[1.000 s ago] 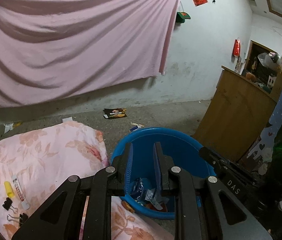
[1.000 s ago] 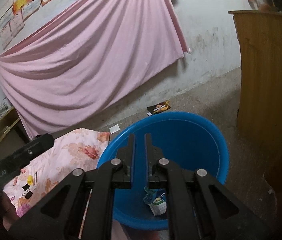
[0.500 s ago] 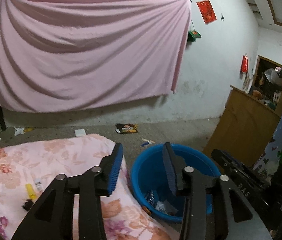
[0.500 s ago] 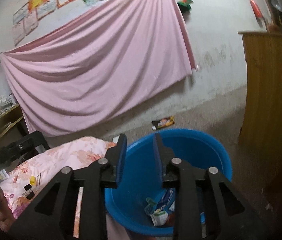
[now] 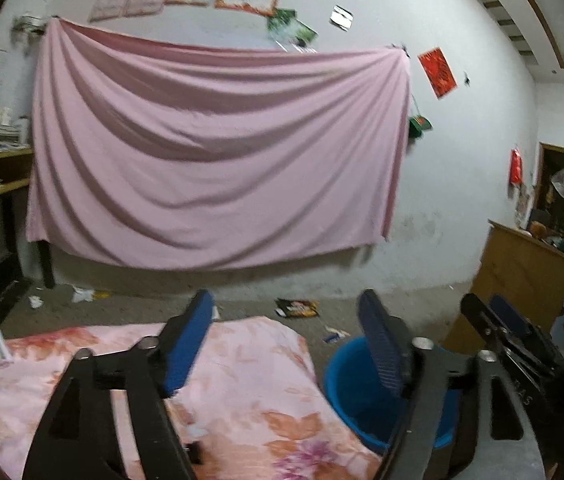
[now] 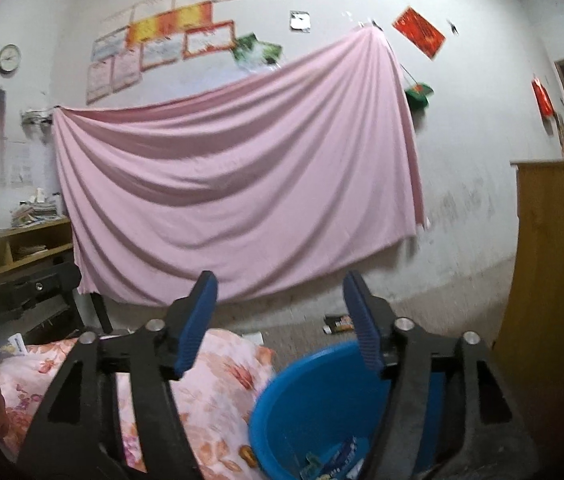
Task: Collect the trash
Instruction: 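Move both tools back over the bed toward the binder clips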
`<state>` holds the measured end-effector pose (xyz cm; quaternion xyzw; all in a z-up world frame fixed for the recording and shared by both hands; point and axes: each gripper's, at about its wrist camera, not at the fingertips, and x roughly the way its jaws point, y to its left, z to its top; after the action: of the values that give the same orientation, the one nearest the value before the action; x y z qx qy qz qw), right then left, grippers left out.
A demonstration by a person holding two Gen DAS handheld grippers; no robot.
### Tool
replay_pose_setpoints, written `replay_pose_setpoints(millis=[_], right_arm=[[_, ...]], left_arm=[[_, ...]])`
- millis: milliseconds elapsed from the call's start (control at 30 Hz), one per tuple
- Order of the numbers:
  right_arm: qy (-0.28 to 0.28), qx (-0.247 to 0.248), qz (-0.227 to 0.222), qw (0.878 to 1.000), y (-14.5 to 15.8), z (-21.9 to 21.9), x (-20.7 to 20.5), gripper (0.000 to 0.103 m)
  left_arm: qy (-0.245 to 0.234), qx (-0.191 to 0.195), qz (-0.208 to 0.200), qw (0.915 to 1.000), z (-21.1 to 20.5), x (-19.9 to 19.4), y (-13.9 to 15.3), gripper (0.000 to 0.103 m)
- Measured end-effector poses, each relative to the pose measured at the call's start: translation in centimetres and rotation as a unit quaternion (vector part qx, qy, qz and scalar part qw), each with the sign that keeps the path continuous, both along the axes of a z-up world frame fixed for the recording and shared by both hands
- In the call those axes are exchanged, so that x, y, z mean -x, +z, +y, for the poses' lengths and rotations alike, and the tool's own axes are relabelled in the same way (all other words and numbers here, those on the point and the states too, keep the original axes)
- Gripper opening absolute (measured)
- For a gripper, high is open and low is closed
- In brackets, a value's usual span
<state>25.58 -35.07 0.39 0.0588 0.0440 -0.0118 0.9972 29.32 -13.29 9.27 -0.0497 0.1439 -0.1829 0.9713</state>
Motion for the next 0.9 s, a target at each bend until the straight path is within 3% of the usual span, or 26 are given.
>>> replay_pose_setpoints(millis=[67, 100, 167, 467, 900], right_arm=[[0.004, 0.002, -0.014, 1.000, 0.2, 0.8, 0.2, 0.103], [0.007, 0.002, -0.019, 1.000, 0.3, 1.1, 0.3, 0.103], [0.012, 0.000, -0.034, 0.999, 0.5, 1.9, 0.4, 0.103], [0.042, 0.015, -0.084, 0.995, 0.9, 5.5, 1.7, 0.103], [0.093, 0.046, -0.046, 0.993, -0.6, 10.8, -0.2, 0.103]], left_arm=[[0.022, 0.009, -0.012, 0.9996, 1.7, 0.6, 0.1, 0.089], [0.033, 0.012, -0.017, 0.9992, 2.5, 0.8, 0.0, 0.096], [0.059, 0.017, -0.028, 0.9977, 3.9, 1.4, 0.0, 0.101], [0.127, 0.007, -0.050, 0.9907, 9.3, 3.2, -1.3, 0.101], [0.163, 0.002, -0.035, 0.9860, 14.1, 4.1, -4.5, 0.101]])
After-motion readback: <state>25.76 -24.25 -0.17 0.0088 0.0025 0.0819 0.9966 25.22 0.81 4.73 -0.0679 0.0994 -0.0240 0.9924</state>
